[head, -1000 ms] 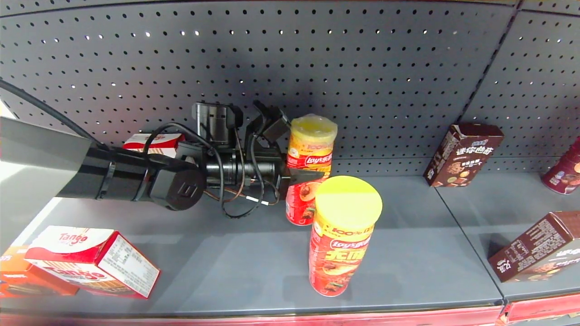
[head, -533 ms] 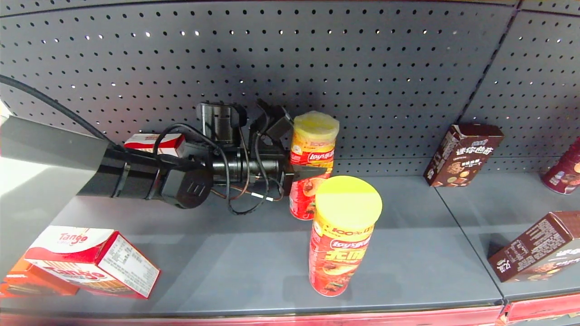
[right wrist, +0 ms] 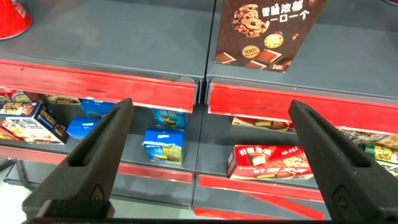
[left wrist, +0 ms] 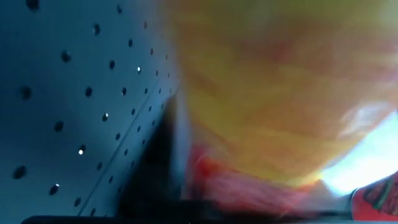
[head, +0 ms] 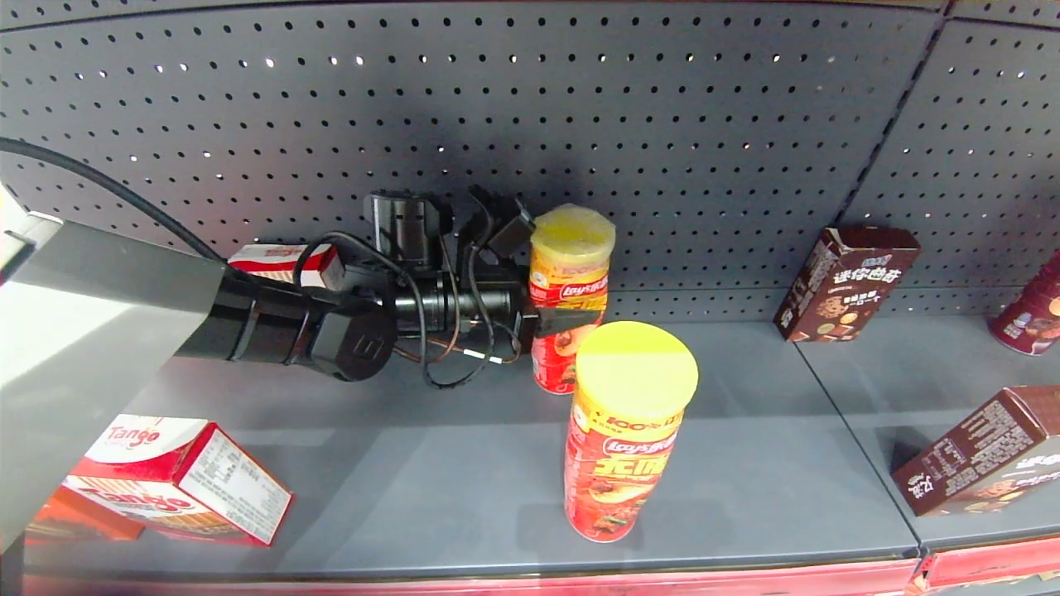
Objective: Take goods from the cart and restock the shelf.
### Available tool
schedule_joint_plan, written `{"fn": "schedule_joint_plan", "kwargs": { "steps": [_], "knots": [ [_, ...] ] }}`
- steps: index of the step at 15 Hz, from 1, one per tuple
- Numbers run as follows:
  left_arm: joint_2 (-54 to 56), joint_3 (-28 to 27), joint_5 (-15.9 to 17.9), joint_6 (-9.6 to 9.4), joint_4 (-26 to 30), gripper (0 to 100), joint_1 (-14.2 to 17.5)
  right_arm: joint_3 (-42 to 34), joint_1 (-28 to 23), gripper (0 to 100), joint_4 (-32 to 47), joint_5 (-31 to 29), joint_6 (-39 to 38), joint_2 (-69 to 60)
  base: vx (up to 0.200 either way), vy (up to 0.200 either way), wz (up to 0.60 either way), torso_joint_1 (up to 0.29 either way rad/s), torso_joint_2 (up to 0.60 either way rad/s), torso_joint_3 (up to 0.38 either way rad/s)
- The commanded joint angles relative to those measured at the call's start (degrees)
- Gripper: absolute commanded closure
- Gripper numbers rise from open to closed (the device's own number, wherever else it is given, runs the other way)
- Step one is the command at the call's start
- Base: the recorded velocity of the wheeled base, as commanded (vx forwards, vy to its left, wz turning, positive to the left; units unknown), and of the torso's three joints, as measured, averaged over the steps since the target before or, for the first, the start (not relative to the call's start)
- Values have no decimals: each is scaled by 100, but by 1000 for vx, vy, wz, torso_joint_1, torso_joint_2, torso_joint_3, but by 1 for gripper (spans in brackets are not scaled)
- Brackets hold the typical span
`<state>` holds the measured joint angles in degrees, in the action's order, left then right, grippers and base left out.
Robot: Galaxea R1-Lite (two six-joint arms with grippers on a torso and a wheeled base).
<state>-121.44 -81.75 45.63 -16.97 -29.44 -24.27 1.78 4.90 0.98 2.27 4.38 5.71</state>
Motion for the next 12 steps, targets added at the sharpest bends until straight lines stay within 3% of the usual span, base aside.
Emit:
{"fn": "schedule_joint_plan", "kwargs": {
  "steps": [1,3,9,12],
  "knots": [
    [15,63,-1,1,0,0,1,-2,2,0,-1,2,2,10,0,0,0,0,0,0],
    [103,151,-1,1,0,0,10,-2,2,0,-1,2,2,10,0,0,0,0,0,0],
    [1281,1337,-89,9,70,0,72,7,2,0,17,221,-7,10,0,0,0,0,0,0],
    [1545,1733,-494,1,88,0,1,7,2,0,17,221,-7,10,0,0,0,0,0,0]
  ]
}}
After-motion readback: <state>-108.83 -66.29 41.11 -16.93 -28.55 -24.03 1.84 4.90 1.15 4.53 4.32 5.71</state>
